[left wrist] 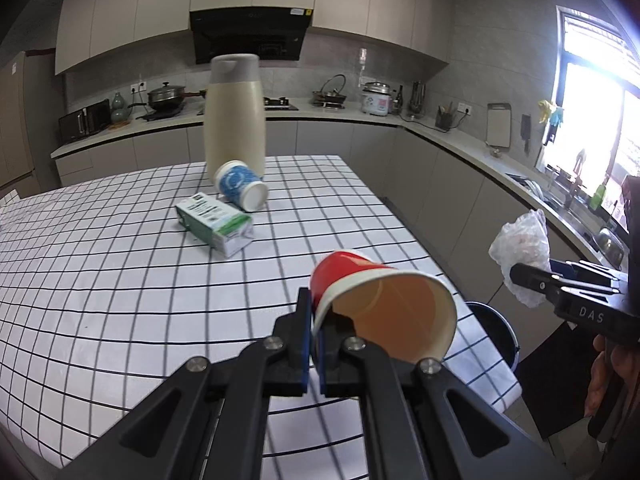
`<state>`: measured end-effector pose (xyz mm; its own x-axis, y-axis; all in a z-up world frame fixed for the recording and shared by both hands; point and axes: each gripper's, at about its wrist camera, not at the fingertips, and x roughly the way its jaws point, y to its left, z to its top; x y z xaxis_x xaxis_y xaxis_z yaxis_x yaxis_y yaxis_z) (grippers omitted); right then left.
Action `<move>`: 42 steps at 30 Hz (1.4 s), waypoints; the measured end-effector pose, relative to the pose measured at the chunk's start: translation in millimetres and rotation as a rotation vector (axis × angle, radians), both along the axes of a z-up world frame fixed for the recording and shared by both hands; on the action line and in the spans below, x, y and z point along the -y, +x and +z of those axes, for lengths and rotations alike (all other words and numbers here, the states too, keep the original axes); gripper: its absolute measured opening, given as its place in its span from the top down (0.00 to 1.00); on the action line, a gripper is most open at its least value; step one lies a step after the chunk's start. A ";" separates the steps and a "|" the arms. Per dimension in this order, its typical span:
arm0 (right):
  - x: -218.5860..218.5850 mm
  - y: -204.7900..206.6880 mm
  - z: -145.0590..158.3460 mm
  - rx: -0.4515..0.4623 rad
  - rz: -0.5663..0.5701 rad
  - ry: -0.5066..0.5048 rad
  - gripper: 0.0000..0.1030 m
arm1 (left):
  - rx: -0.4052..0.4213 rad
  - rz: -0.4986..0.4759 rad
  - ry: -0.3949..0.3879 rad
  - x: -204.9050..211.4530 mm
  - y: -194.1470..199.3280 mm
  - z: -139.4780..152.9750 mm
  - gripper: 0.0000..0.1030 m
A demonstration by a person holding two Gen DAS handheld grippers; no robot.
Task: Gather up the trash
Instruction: 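Carry the red paper cup and plastic bag over the bin and release both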
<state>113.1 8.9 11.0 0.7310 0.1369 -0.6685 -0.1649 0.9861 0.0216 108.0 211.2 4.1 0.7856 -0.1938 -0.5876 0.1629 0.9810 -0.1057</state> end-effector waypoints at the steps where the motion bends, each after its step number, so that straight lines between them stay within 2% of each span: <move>1: 7.0 -2.1 1.1 0.003 -0.006 0.002 0.56 | 0.001 -0.006 -0.001 6.6 -0.3 0.4 0.97; 8: 73.3 -11.5 2.8 0.010 -0.045 0.010 0.56 | 0.008 -0.048 0.004 74.3 -1.5 -0.5 0.97; 15: 163.0 -7.8 -4.3 -0.014 -0.052 0.020 0.56 | -0.012 -0.076 0.008 168.7 9.1 -6.2 0.97; 24: 265.7 4.7 -36.7 -0.079 0.001 0.036 0.56 | -0.086 -0.106 0.016 271.4 17.4 -38.9 0.97; 32: 323.9 8.1 -83.8 -0.158 0.083 0.051 0.56 | -0.169 -0.067 0.017 318.6 15.9 -86.4 0.97; 42: 341.2 23.4 -144.4 -0.263 0.235 0.020 0.56 | -0.248 0.012 0.038 340.0 16.5 -125.6 0.97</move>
